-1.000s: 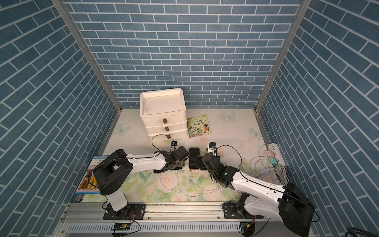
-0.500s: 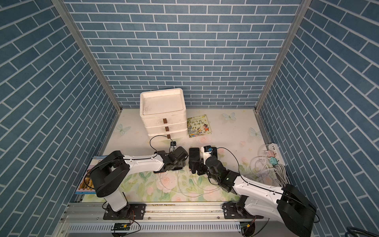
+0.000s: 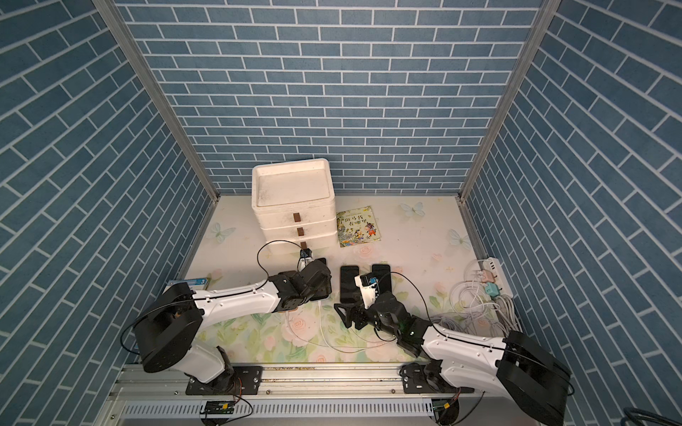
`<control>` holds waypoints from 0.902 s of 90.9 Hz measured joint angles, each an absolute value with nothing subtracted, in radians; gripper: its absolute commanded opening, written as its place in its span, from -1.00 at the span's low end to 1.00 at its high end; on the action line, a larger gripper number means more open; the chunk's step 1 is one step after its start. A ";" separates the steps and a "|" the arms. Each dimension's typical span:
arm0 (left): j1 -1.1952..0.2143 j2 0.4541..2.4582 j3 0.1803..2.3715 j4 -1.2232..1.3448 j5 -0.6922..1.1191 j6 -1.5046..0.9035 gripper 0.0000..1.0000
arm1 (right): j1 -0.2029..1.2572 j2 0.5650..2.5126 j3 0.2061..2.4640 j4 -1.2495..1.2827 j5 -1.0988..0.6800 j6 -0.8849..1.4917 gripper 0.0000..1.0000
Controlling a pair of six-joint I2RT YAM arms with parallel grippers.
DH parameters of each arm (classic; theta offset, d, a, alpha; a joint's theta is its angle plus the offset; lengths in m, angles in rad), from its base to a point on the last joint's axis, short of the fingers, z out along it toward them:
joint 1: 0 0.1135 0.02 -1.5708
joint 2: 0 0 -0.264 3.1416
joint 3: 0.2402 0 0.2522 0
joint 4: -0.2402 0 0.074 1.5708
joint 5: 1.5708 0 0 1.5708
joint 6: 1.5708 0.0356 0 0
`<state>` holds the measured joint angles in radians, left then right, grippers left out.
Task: Unplug the charging cable from the phone
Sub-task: Pick up the phone at the center of the board, then remove the charging cable from the phone.
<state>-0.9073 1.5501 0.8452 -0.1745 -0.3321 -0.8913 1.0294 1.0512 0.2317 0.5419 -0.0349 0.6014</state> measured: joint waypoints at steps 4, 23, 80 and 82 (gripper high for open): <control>-0.907 1.541 0.839 -0.173 -0.338 -0.892 -1.00 | 1.044 1.065 0.232 0.551 -0.025 0.602 0.75; -0.907 1.503 0.831 -0.161 -0.354 -0.894 -1.00 | 1.117 1.124 0.229 0.626 0.008 0.604 0.74; -0.911 1.466 0.815 -0.145 -0.363 -0.900 -1.00 | 1.126 1.243 0.222 0.754 -0.043 0.656 0.66; -0.911 1.465 0.813 -0.143 -0.363 -0.900 -1.00 | 1.126 1.243 0.222 0.755 -0.045 0.658 0.66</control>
